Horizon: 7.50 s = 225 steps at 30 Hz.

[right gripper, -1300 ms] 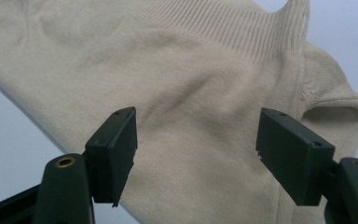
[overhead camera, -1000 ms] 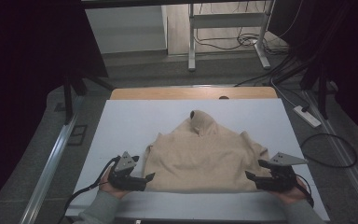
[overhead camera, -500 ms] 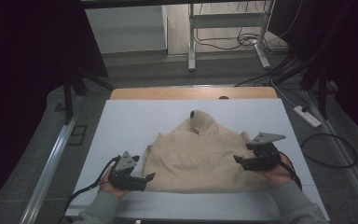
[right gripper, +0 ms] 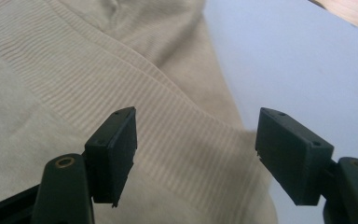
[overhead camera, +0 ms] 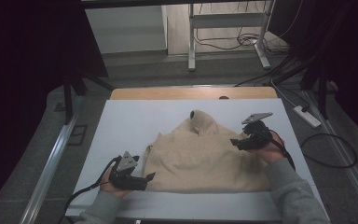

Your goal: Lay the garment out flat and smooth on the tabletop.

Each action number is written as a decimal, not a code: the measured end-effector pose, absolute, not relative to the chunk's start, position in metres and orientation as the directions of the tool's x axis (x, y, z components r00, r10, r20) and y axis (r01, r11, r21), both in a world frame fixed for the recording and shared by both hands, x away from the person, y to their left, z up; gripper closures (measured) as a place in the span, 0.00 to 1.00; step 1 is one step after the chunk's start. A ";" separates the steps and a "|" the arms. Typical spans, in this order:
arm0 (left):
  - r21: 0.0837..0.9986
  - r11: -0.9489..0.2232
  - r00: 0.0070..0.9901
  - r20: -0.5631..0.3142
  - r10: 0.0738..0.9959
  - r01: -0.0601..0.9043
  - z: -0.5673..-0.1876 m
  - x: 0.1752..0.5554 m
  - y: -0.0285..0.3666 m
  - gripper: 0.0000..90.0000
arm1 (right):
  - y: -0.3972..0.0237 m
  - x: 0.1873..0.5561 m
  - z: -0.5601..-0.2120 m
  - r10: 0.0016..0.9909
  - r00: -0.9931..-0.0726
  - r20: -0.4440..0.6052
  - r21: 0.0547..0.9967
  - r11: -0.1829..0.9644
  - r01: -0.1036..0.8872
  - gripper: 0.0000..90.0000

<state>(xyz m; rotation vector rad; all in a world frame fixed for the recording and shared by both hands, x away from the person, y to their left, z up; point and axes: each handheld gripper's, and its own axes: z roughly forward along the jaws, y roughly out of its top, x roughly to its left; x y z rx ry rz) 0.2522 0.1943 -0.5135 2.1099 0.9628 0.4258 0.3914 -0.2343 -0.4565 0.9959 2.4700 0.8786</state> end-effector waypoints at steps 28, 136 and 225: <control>0.766 -0.423 0.661 -0.003 0.750 0.484 -0.512 0.253 0.196 0.13 | -0.204 0.401 -0.477 0.586 -0.809 -0.048 0.594 0.668 0.448 0.89; 0.788 -0.382 0.630 -0.009 0.777 0.482 -0.510 0.257 0.205 0.13 | -0.058 0.232 -0.515 0.236 -0.963 0.128 0.654 0.710 0.261 0.92; 0.774 -0.394 0.658 -0.039 0.752 0.496 -0.515 0.260 0.200 0.14 | -0.281 0.451 -0.446 0.897 -0.440 -0.029 0.645 0.354 0.678 0.94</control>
